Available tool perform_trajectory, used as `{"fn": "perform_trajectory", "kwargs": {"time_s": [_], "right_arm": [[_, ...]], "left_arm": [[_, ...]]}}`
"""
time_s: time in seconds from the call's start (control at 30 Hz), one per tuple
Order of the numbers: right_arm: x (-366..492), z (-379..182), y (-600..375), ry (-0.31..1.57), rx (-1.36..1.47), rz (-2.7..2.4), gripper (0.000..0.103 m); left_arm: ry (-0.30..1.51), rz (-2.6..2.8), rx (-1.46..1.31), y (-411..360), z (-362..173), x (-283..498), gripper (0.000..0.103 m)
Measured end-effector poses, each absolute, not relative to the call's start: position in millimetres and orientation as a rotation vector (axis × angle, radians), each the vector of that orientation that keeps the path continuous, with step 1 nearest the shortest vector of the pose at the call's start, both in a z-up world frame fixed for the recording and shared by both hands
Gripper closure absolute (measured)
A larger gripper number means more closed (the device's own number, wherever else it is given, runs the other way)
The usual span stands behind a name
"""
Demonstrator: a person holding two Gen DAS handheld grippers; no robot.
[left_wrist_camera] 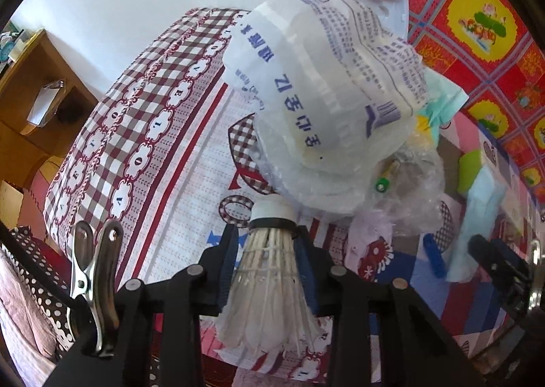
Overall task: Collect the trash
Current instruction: 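Close the right gripper on the light blue face mask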
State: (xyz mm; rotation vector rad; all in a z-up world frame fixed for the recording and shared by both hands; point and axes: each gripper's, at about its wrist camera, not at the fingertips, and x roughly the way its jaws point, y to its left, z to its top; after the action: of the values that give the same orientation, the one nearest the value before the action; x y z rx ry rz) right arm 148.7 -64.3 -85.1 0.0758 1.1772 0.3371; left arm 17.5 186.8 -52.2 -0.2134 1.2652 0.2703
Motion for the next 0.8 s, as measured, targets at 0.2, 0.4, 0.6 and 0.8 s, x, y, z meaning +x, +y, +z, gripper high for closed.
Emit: {"fn": "perform_trajectory", "kwargs": {"time_s": [0.2, 0.4, 0.6, 0.8], "right_arm": [[153.5, -93.6, -60.1, 1.198, 0.091, 0.364, 0.015], [156.4, -104.7, -59.6, 1.222, 0.104, 0.396, 0.047], [158.6, -100.7, -62.1, 1.197, 0.096, 0.426, 0.069], [158.8, -87.3, -67.5, 1.168, 0.107, 0.457, 0.072]], "left_arm": [[1.257, 0.311, -0.217, 183.5, -39.0, 8.2, 0.068], [1.249, 0.346, -0.229, 182.1, -34.7, -0.1, 0.068], [1.238, 0.348, -0.203, 176.0, -31.4, -0.3, 0.068], [1.223, 0.336, -0.205, 172.9, -24.4, 3.0, 0.068]]}}
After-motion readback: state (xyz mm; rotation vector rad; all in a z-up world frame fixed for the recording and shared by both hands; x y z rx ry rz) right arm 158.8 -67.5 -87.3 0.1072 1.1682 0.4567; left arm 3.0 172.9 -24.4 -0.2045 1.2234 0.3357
